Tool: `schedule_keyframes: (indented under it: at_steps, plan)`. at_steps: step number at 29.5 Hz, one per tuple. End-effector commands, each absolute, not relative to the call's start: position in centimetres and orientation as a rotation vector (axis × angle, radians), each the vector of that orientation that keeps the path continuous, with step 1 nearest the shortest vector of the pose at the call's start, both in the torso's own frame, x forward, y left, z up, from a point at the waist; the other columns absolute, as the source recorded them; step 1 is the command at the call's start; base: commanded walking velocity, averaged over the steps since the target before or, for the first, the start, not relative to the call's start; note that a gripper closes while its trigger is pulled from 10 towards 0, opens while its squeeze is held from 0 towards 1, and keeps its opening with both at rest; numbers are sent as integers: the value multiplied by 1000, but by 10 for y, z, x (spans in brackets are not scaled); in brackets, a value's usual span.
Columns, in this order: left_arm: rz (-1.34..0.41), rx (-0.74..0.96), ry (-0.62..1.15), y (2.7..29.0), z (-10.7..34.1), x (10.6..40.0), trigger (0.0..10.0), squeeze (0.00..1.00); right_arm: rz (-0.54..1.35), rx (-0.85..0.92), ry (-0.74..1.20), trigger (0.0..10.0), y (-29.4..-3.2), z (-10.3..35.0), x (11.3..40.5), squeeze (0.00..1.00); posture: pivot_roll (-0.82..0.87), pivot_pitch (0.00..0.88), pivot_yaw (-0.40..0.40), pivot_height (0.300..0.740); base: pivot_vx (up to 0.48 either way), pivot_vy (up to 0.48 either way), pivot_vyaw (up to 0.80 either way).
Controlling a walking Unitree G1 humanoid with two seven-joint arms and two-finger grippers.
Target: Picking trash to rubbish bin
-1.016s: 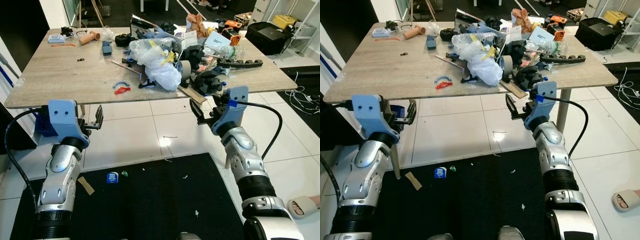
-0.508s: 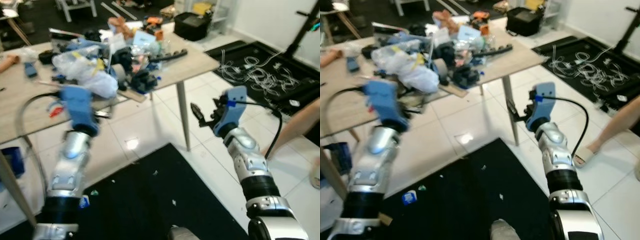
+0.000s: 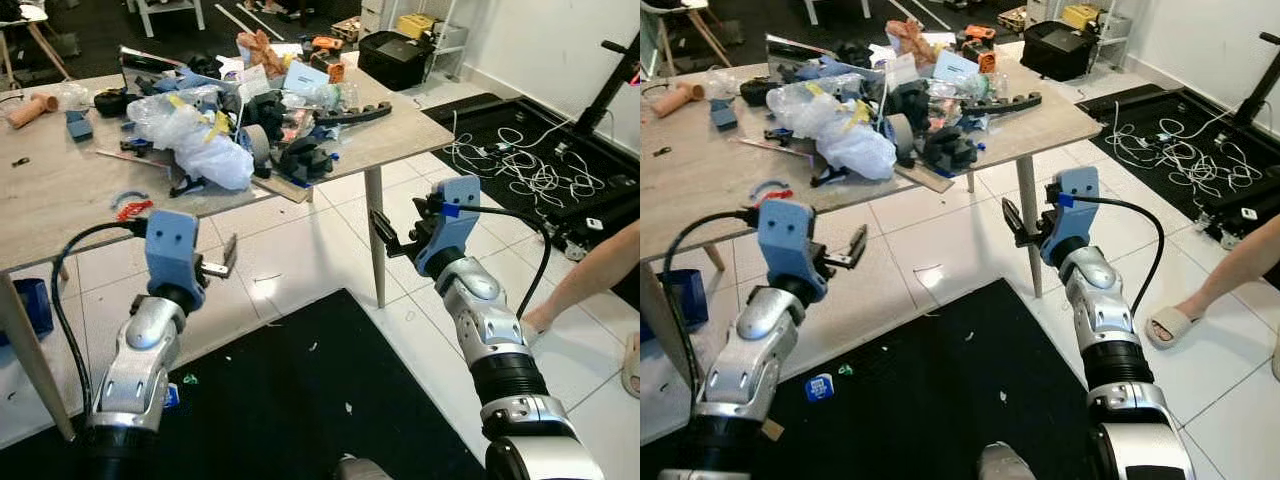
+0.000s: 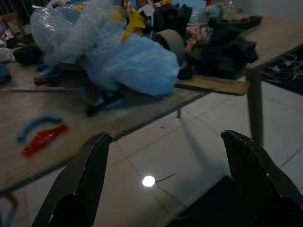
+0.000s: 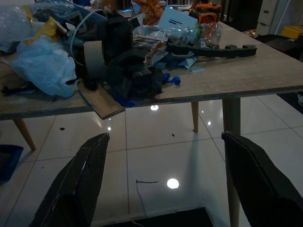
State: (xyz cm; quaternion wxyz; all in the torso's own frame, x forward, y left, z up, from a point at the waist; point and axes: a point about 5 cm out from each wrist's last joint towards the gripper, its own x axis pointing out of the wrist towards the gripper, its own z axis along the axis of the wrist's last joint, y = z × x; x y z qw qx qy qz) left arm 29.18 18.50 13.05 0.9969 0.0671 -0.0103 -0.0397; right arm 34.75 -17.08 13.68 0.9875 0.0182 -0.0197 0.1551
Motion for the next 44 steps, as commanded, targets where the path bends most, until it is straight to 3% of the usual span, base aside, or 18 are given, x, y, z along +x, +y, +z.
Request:
schedule_keyframes:
  at_steps: [1, 7, 44]
  plan:
    - [-53, 176, 18, 191, 125, 291, 10000, 0, 293, 34, -24, 10000, -175, 136, 349, 0, -36, 0, -6, 740, 0, 0, 0]
    - [-17, 172, 52, 198, 118, 289, 10000, 0, 277, 38, -9, 10000, -178, 133, 349, 0, -38, 0, -8, 740, 41, 0, 0]
    - [-37, 122, 35, 197, 121, 292, 10000, 0, 251, 4, 18, 10000, -198, 132, 350, 0, -45, 0, -8, 740, 312, 0, 0]
